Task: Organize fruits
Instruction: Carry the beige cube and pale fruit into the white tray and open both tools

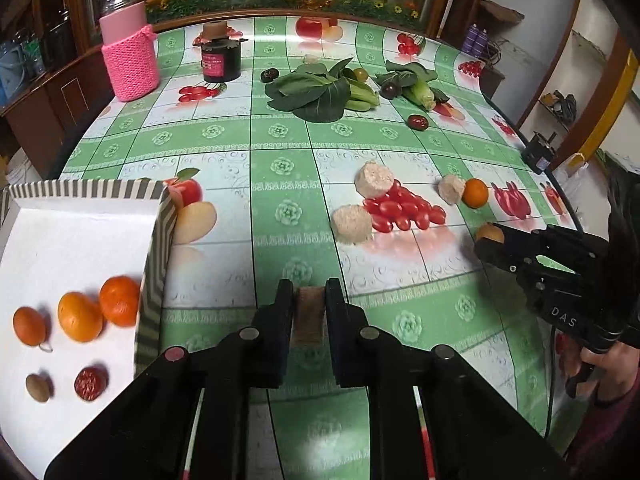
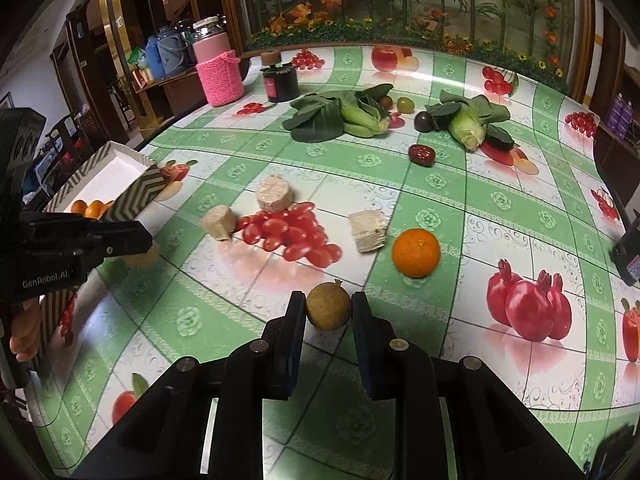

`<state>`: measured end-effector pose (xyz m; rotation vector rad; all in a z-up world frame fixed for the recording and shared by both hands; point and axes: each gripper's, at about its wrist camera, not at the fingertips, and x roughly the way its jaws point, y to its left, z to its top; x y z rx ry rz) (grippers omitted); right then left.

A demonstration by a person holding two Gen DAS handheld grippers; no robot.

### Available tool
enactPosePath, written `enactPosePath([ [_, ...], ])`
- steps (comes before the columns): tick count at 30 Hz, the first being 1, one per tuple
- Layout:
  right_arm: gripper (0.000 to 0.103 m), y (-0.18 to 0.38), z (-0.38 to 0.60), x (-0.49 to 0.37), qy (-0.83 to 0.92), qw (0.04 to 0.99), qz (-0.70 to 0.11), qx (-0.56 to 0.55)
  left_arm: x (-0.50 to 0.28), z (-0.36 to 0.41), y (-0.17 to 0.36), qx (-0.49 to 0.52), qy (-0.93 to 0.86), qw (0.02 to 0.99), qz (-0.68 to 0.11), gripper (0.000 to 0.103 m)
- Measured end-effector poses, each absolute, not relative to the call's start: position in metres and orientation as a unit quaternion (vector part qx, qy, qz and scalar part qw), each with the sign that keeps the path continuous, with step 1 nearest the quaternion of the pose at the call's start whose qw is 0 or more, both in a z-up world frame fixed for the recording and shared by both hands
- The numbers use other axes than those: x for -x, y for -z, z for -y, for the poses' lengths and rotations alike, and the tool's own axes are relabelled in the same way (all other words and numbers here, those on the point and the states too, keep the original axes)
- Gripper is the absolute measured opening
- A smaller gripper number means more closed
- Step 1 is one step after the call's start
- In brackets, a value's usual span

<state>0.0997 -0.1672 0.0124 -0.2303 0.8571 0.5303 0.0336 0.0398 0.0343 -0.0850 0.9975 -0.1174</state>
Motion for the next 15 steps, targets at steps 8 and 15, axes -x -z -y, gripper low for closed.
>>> enactPosePath([
  [8, 0.024, -0.027, 0.145, -0.084, -0.274, 0.870, -0.393, 0.116, -0.008, -0.058, -0.054, 0.051, 0.051, 0.886, -0.458, 0.013],
  [15, 0.024, -0.031, 0.104, -0.067, -0.308, 0.860, -0.386, 0.125, 0.012, -0.086, -0.067, 0.059, 0.026, 0.895, -0.442, 0.013],
])
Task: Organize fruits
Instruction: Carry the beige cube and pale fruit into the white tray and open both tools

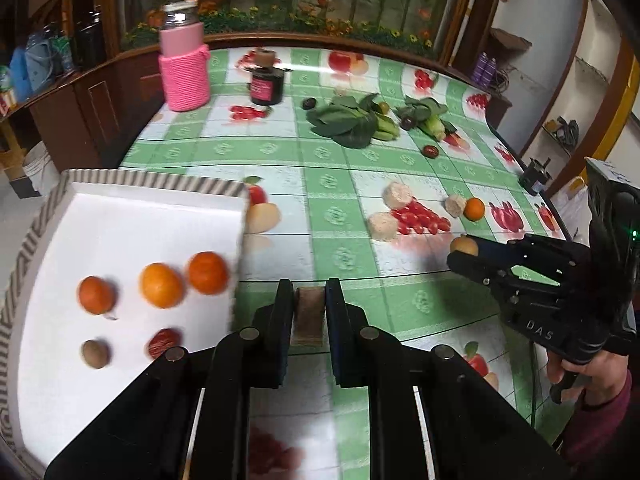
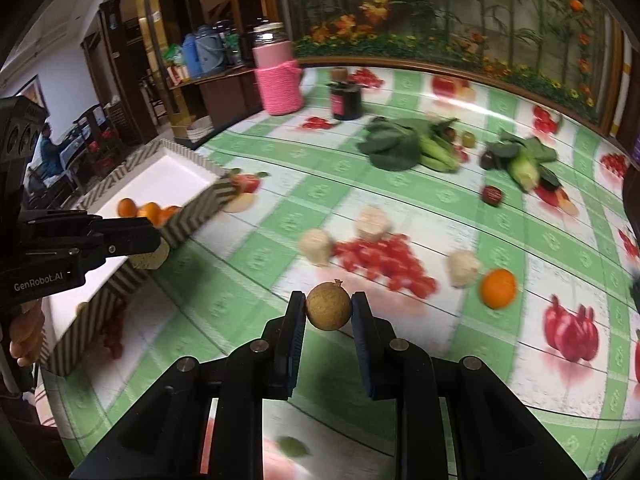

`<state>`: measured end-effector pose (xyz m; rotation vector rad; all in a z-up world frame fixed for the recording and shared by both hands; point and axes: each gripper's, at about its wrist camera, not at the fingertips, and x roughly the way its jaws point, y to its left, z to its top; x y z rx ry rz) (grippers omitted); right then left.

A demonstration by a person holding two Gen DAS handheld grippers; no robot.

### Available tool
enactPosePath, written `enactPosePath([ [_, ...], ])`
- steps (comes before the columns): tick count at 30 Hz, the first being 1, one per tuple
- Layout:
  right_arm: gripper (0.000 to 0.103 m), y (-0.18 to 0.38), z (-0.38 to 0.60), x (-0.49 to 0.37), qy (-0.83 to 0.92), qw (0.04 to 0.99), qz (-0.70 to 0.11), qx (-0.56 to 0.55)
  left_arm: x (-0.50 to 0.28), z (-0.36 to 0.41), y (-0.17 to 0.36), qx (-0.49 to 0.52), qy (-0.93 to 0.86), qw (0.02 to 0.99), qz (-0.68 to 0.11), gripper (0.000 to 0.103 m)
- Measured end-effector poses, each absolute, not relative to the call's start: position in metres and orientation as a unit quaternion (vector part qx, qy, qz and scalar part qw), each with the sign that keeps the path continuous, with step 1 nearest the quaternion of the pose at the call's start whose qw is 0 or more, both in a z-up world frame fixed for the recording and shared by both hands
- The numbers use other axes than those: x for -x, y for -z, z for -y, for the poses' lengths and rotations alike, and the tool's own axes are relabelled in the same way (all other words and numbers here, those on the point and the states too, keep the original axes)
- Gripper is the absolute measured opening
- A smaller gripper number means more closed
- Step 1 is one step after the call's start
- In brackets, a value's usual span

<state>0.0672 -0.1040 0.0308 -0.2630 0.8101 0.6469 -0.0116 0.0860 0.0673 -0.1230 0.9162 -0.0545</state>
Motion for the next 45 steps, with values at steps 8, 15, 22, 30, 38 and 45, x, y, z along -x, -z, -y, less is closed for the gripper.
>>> enactPosePath([
  [8, 0.024, -0.037, 0.048, -0.056, -0.353, 0.845, -0.378, 0.136, 0.029, -0.130, -0.076, 0.094, 0.024, 0.891, -0.443, 0.013],
  [15, 0.024, -0.037, 0.004, -0.049, -0.385, 0.829, -0.379, 0.146, 0.042, -0.170, -0.076, 0.125, -0.007, 0.890, -0.438, 0.014],
  [22, 0.023, -0.033, -0.036, -0.041, -0.412, 0.813, -0.378, 0.166, 0.053, -0.206, -0.070, 0.142, -0.049, 0.889, -0.432, 0.014],
  [30, 0.023, -0.020, -0.079, -0.037, -0.436, 0.789, -0.386, 0.195, 0.049, -0.234, -0.057, 0.148, -0.102, 0.884, -0.431, 0.014],
  [38, 0.023, -0.005, -0.097, -0.036, -0.440, 0.773, -0.397, 0.226, 0.041, -0.247, -0.043, 0.149, -0.128, 0.876, -0.441, 0.014],
  [45, 0.023, 0.003, -0.106, -0.042, -0.436, 0.770, -0.402, 0.236, 0.037, -0.245, -0.036, 0.140, -0.134, 0.873, -0.447, 0.014],
])
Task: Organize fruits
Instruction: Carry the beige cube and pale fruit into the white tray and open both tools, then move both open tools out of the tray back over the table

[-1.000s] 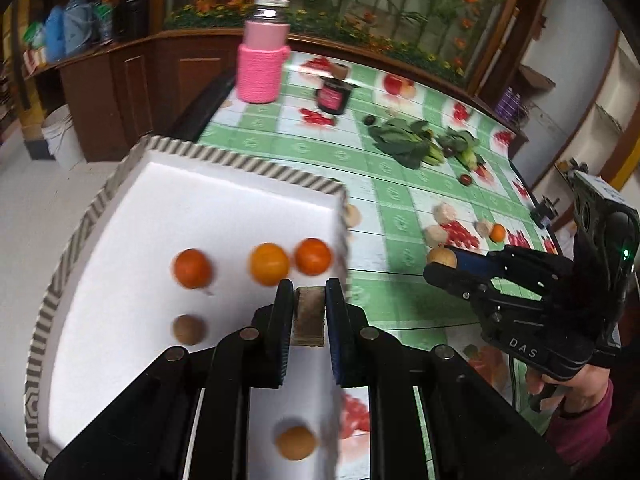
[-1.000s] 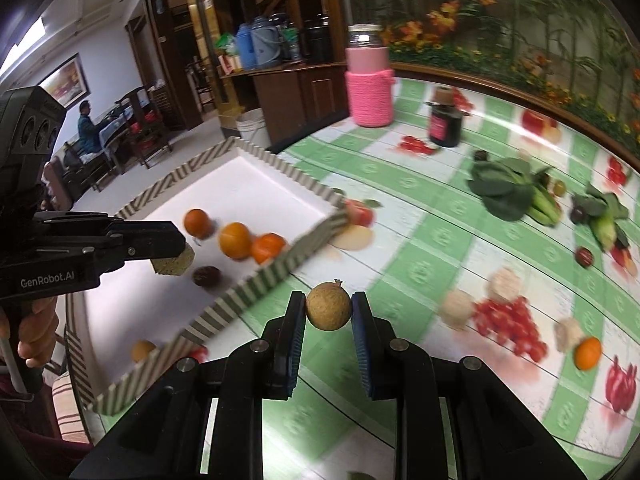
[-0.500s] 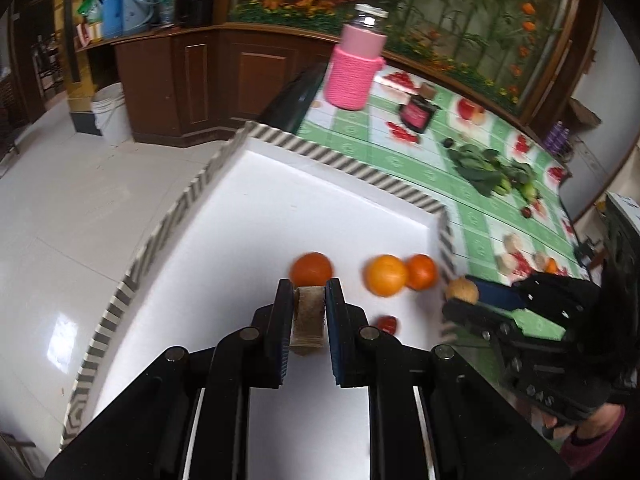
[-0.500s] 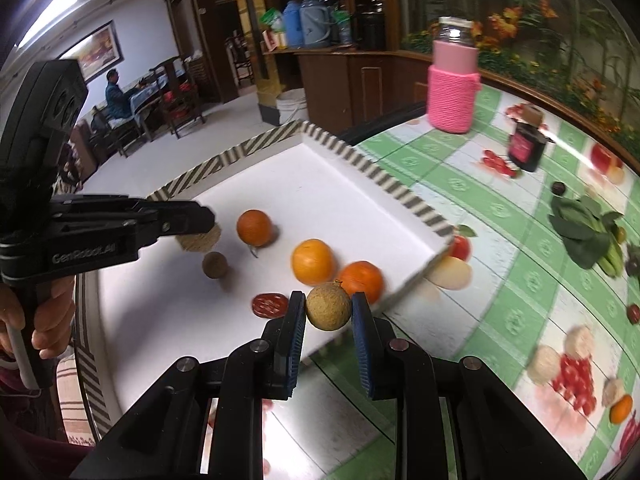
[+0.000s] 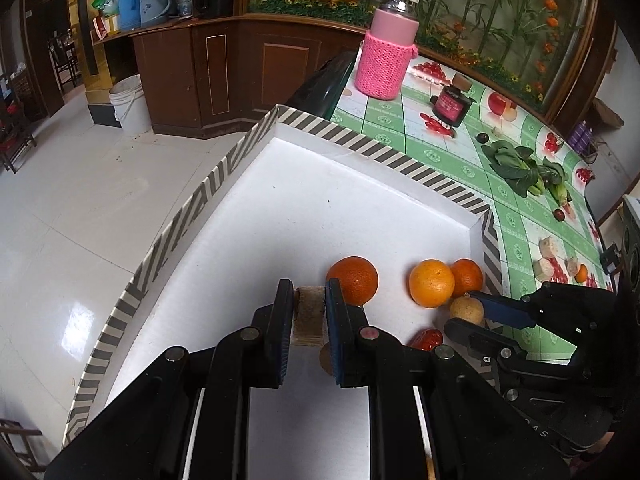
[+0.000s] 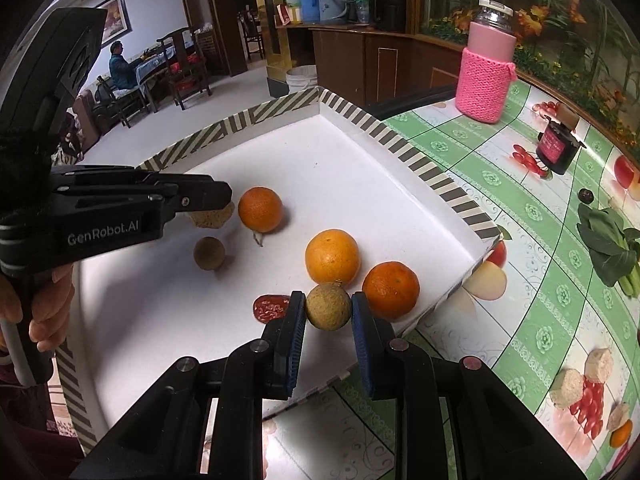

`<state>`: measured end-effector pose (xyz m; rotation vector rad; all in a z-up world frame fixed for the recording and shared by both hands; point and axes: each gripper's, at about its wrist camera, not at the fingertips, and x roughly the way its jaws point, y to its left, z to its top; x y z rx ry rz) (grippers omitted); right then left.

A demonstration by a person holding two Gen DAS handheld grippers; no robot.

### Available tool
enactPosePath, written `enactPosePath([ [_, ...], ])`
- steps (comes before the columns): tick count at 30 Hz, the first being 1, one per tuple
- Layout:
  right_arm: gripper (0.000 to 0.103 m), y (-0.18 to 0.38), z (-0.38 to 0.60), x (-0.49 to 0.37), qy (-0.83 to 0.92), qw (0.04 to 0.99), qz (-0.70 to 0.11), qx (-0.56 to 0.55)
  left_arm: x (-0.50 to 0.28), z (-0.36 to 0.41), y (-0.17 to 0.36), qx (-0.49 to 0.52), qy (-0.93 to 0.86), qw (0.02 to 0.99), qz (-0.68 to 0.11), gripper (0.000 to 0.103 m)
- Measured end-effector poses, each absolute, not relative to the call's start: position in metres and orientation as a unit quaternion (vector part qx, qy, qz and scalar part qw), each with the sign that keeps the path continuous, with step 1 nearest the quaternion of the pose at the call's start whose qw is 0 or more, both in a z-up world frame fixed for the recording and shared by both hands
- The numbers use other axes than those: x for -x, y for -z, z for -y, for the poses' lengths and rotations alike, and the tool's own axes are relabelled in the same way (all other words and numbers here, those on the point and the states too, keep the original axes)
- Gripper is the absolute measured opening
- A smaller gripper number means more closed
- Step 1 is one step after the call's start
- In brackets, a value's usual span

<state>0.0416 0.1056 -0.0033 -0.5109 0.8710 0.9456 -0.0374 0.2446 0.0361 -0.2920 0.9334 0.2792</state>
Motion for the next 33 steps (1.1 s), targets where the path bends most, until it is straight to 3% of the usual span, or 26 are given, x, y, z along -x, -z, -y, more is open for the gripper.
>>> enactPosePath([
  [10, 0.025, 0.004, -0.102, -0.043, -0.444, 0.771, -0.404, 0.214, 0.036, -0.234, -0.033, 0.108, -0.156, 0.874, -0.448, 0.014],
  [12, 0.030, 0.000, -0.098, -0.041, -0.445, 0.773, -0.402, 0.208, 0.036, -0.233, -0.034, 0.104, -0.160, 0.874, -0.446, 0.015],
  [15, 0.038, -0.007, -0.090, -0.037, -0.445, 0.780, -0.393, 0.198, 0.039, -0.229, -0.038, 0.094, -0.169, 0.879, -0.436, 0.032],
  [17, 0.043, -0.011, -0.083, -0.035, -0.445, 0.785, -0.387, 0.191, 0.041, -0.225, -0.042, 0.088, -0.175, 0.883, -0.426, 0.061],
  [18, 0.048, -0.014, -0.079, -0.035, -0.444, 0.788, -0.384, 0.184, 0.042, -0.223, -0.044, 0.086, -0.175, 0.887, -0.419, 0.064],
  [21, 0.066, -0.020, -0.068, -0.035, -0.431, 0.801, -0.375, 0.179, 0.044, -0.214, -0.049, 0.076, -0.176, 0.892, -0.409, 0.065],
  [24, 0.068, -0.025, -0.055, -0.036, -0.418, 0.811, -0.370, 0.173, 0.046, -0.205, -0.054, 0.066, -0.180, 0.897, -0.398, 0.065],
  [28, 0.070, -0.031, -0.033, -0.039, -0.404, 0.824, -0.365, 0.154, 0.047, -0.190, -0.058, 0.058, -0.180, 0.902, -0.388, 0.075],
  [33, 0.076, -0.035, -0.004, -0.044, -0.378, 0.842, -0.359, 0.141, 0.044, -0.167, -0.065, 0.046, -0.170, 0.910, -0.376, 0.075],
])
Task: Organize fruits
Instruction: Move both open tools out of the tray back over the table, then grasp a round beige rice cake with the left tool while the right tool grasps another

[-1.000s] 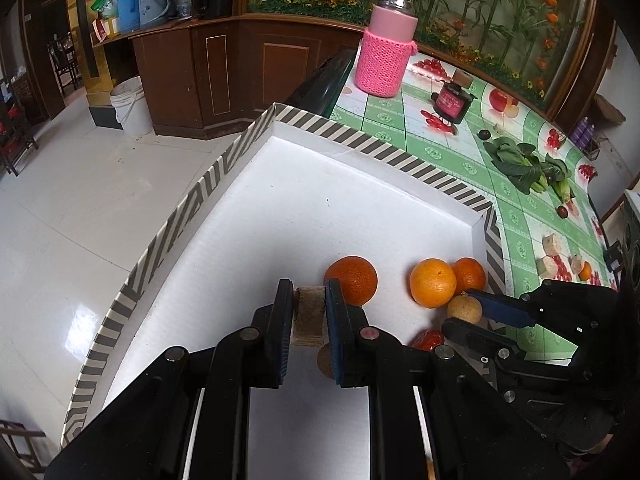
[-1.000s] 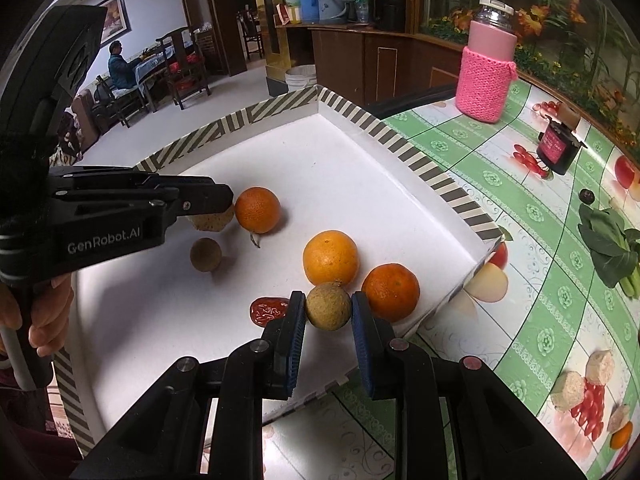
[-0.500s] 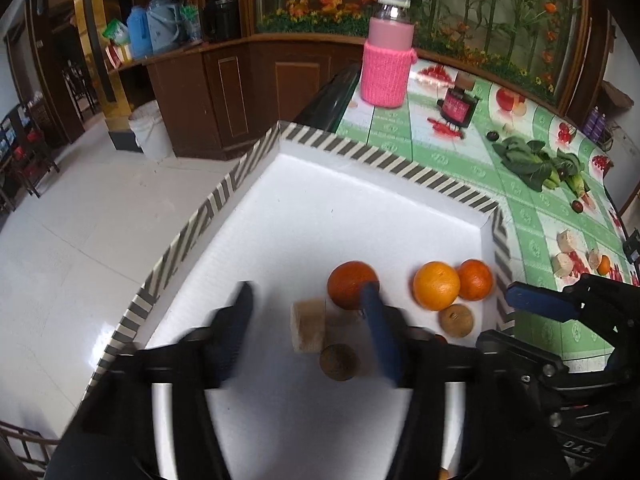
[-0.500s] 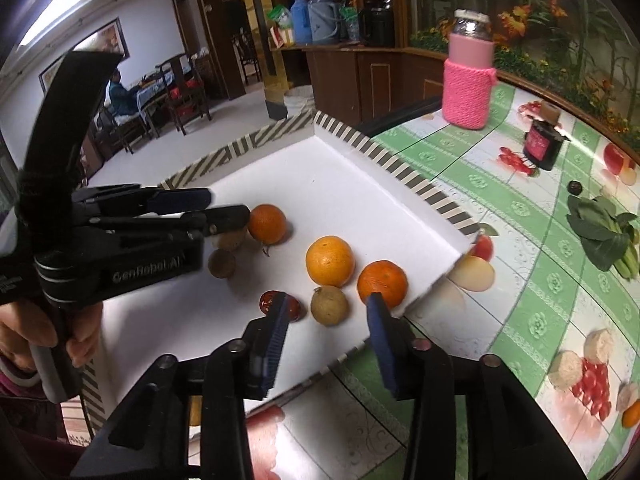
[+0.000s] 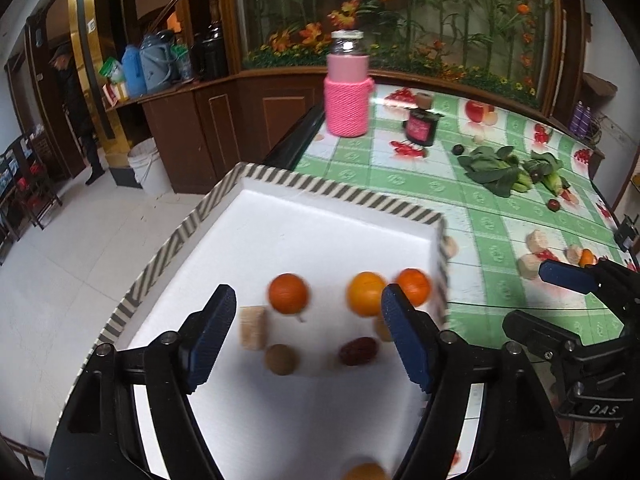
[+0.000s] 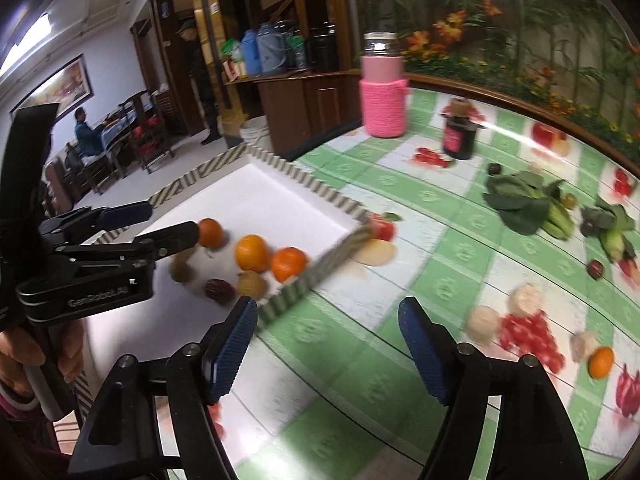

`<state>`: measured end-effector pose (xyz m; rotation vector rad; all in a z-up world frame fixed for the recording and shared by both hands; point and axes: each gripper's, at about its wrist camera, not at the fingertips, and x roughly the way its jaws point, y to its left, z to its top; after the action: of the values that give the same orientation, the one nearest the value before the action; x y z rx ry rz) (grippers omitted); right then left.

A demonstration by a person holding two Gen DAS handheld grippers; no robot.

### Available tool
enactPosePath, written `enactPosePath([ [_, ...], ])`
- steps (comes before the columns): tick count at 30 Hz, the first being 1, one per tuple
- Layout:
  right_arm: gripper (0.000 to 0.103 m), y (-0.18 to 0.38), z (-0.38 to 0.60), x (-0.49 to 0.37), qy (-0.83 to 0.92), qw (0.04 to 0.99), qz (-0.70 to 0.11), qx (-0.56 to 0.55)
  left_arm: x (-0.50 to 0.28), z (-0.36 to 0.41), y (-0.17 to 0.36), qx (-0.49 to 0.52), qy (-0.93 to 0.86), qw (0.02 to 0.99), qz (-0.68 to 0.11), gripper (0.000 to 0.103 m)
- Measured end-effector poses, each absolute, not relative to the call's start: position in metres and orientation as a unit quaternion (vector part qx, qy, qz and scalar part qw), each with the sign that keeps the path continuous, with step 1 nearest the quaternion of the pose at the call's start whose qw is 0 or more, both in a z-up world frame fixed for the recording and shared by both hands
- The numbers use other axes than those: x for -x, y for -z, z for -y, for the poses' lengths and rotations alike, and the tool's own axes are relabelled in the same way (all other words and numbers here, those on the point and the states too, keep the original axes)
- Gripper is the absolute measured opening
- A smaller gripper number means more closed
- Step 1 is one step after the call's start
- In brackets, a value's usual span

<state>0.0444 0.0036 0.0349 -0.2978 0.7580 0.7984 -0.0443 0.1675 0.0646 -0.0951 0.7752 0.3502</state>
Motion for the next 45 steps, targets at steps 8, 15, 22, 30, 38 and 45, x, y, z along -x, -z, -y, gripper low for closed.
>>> enactPosePath([
  [8, 0.081, -0.035, 0.048, -0.054, -0.336, 0.865, -0.350, 0.127, 0.030, -0.125, -0.068, 0.040, -0.132, 0.915, -0.379, 0.075],
  [15, 0.081, -0.031, 0.103, -0.065, -0.286, 0.881, -0.357, 0.117, 0.019, -0.090, -0.069, 0.030, -0.103, 0.917, -0.384, 0.075],
  [22, 0.082, -0.026, 0.159, -0.081, -0.247, 0.889, -0.372, 0.100, -0.001, -0.050, -0.060, 0.023, -0.058, 0.914, -0.401, 0.075],
  [30, 0.082, -0.021, 0.180, -0.098, -0.238, 0.888, -0.384, 0.083, -0.042, -0.015, -0.038, 0.034, -0.002, 0.898, -0.439, 0.075],
  [38, 0.082, -0.023, 0.173, -0.111, -0.252, 0.885, -0.383, 0.085, -0.080, -0.001, -0.016, 0.035, 0.012, 0.885, -0.464, 0.075],
  [45, 0.082, -0.034, 0.156, -0.125, -0.266, 0.883, -0.375, 0.097, -0.089, -0.012, -0.010, 0.037, 0.001, 0.885, -0.465, 0.026],
])
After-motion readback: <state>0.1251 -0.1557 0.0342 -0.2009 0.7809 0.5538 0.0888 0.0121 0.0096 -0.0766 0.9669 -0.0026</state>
